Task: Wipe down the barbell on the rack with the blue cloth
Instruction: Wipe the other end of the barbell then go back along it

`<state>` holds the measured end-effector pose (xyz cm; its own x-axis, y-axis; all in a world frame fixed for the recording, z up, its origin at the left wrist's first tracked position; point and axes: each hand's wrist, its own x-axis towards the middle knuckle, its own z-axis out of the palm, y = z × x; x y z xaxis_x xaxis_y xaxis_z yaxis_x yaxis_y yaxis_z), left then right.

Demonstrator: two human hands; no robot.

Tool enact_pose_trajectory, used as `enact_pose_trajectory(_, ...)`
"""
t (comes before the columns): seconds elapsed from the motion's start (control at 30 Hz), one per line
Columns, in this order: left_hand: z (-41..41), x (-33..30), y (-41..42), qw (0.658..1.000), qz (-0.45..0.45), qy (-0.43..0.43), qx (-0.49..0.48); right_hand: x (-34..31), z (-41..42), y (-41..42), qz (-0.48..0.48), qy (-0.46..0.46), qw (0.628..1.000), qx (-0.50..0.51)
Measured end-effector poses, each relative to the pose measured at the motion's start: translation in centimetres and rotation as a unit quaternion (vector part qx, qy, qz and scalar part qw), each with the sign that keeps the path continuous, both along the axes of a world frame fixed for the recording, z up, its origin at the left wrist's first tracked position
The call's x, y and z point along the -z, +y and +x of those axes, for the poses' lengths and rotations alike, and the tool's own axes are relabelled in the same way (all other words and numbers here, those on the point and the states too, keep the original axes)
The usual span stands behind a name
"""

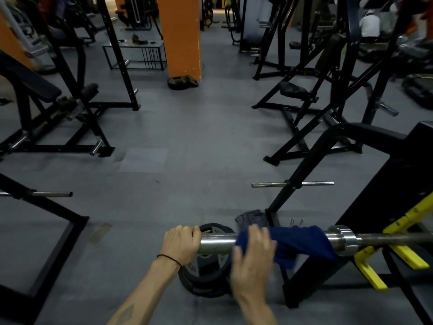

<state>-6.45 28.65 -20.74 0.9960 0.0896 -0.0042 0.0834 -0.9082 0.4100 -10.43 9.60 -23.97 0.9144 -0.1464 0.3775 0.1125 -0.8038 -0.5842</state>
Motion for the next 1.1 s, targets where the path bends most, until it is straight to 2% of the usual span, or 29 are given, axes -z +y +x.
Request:
enact_pose_trajectory(0.07, 0.7, -0.8, -0.1, 0.995, -0.043, 0.081, -0.029, 0.0, -1.8, 4.3, -0.068, -0.022, 0.984, -0.164)
enact_pose_trajectory(0.13, 0.9, -1.0, 0.4, 0.991, -0.065, 0.12, -0.014, 0.1, -1.1, 2.6, -0.154, -0.051, 0.955, -0.25)
enact_pose_trajectory(0.2, 0.3, -0.3, 1.4, 0.998, 0.012, 0.06, 0.034, 0.2, 0.3, -1.6, -0.165, -0.056, 0.963, -0.204)
enact_pose_trajectory(0.23, -0.4, 0.5, 1.7, 0.999, 0.02, 0.005, 0.041, 0.1, 0.6, -3.6, -0.148, -0.044, 0.977, -0.144)
enact_pose_trajectory(0.27, -1.1, 1.1, 2.0, 0.998, -0.016, -0.04, 0.045, 0.1, 0.5, -4.7, -0.115, -0.022, 0.99, -0.082)
enact_pose_trajectory(0.33, -1.7, 1.8, 2.3, 0.991, -0.028, -0.115, 0.063, -0.3, 0.2, -2.3, -0.034, 0.011, 0.999, -0.017)
enact_pose_trajectory(0.37, -1.5, 1.9, 2.2, 0.989, -0.017, -0.126, 0.072, -0.3, -0.1, 0.3, -0.011, 0.011, 1.0, -0.018)
enact_pose_trajectory(0.4, -1.3, 2.1, 2.2, 0.989, -0.006, -0.13, 0.074, -0.4, -0.8, 3.1, -0.008, 0.0, 0.998, -0.059)
enact_pose_trajectory(0.47, -0.6, 2.1, 2.2, 0.996, -0.03, -0.084, 0.028, -0.1, -2.5, 6.6, -0.071, -0.019, 0.98, -0.185)
enact_pose_trajectory(0.53, 0.5, 1.8, 2.4, 1.0, -0.015, -0.023, -0.001, -0.2, -1.4, 4.8, -0.152, -0.047, 0.956, -0.248)
enact_pose_trajectory(0.6, 1.1, 1.3, 2.3, 0.999, 0.006, -0.007, 0.052, 0.1, 0.3, 0.8, -0.189, -0.067, 0.955, -0.219)
enact_pose_trajectory(0.63, 1.3, 1.1, 2.1, 0.997, 0.017, 0.017, 0.069, 0.2, 0.8, -1.4, -0.18, -0.068, 0.966, -0.173)
enact_pose_trajectory(0.67, 1.4, 0.4, 1.9, 0.996, 0.034, 0.047, 0.067, 0.3, 0.7, -3.0, -0.154, -0.053, 0.979, -0.125)
enact_pose_trajectory(0.77, 0.8, 0.5, 2.3, 0.997, 0.067, 0.002, 0.043, 0.1, -0.5, 0.0, -0.043, 0.012, 0.998, -0.032)
enact_pose_trajectory(0.8, 0.6, 0.7, 2.4, 0.997, 0.067, -0.025, 0.035, -0.1, -1.1, 2.8, -0.036, 0.014, 0.998, -0.053)
enact_pose_trajectory(0.87, 0.2, 1.6, 2.5, 0.996, 0.03, -0.078, 0.029, 0.1, -2.5, 6.6, -0.092, -0.002, 0.981, -0.171)
enact_pose_trajectory(0.9, 0.1, 1.7, 2.7, 0.996, -0.004, -0.089, 0.023, 0.1, -2.4, 6.3, -0.141, -0.013, 0.965, -0.222)
enact_pose_trajectory(0.97, -0.2, 1.7, 3.7, 0.992, -0.013, -0.121, 0.032, 0.2, -0.9, 2.6, -0.196, -0.039, 0.952, -0.233)
enact_pose_trajectory(1.03, -0.5, 2.0, 5.0, 0.991, -0.006, -0.129, 0.027, 0.5, -0.4, -1.0, -0.166, -0.036, 0.975, -0.141)
enact_pose_trajectory(1.1, -0.9, 2.6, 6.2, 0.994, -0.001, -0.11, 0.009, 0.2, -1.1, -0.1, -0.088, 0.008, 0.995, -0.05)
